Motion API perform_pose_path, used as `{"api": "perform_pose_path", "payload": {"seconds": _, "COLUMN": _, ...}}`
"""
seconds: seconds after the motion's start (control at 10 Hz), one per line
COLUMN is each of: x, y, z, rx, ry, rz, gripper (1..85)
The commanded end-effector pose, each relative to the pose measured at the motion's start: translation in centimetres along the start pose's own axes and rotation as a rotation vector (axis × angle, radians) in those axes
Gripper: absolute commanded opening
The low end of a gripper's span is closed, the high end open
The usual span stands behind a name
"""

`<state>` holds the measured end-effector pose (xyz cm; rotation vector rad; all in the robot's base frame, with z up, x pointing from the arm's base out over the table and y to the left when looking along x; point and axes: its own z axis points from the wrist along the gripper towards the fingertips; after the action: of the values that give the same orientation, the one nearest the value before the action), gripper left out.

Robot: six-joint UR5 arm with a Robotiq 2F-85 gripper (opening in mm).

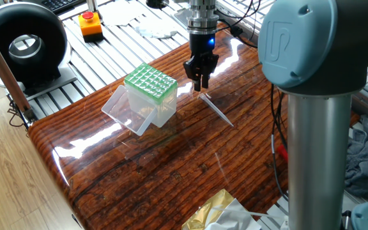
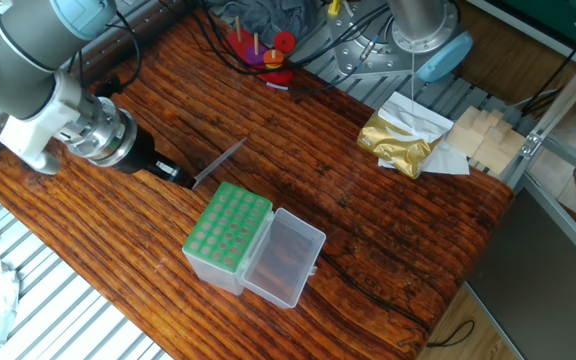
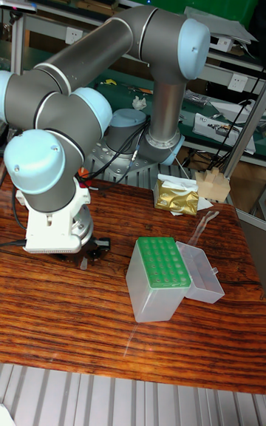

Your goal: Insert a large pipette tip into the holder for large pipette tips

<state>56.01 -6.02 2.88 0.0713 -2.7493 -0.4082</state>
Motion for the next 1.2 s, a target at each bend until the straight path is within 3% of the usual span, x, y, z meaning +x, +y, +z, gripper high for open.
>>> {"api": "perform_pose_path", "payload": {"seconds": 0.0, "x": -0.2, "y": 0.5, "z": -0.3, "rx": -0.02, "ry": -0.01, "rz": 0.04, "gripper": 35.7}}
{"api": "perform_pose_path", "payload": {"seconds": 0.1, "x": -0.2, "y": 0.6, "z": -0.3, "rx": -0.023, "ry": -0.008, "rz": 0.071, "gripper": 35.7}}
{"api": "perform_pose_path", "payload": {"seconds": 0.2, "x": -0.1, "y": -1.1, "z": -0.3, "rx": 0.042, "ry": -0.01, "rz": 0.121, "gripper": 35.7}}
{"api": "perform_pose_path", "payload": {"seconds": 0.3, "x": -0.1, "y": -2.0, "z": -0.3, "rx": 0.076, "ry": -0.013, "rz": 0.146, "gripper": 35.7}}
{"api": "perform_pose_path", "payload": {"seconds": 0.6, "x": -0.7, "y": -1.9, "z": -0.3, "rx": 0.071, "ry": -0.035, "rz": 0.176, "gripper": 35.7}}
{"api": "perform_pose_path", "payload": {"seconds": 0.9, "x": -0.8, "y": -3.1, "z": -0.5, "rx": 0.117, "ry": -0.048, "rz": 0.251, "gripper": 35.3}}
{"api": "perform_pose_path", "payload": {"seconds": 1.1, "x": -0.8, "y": -3.4, "z": -0.5, "rx": 0.126, "ry": -0.053, "rz": 0.271, "gripper": 35.3}}
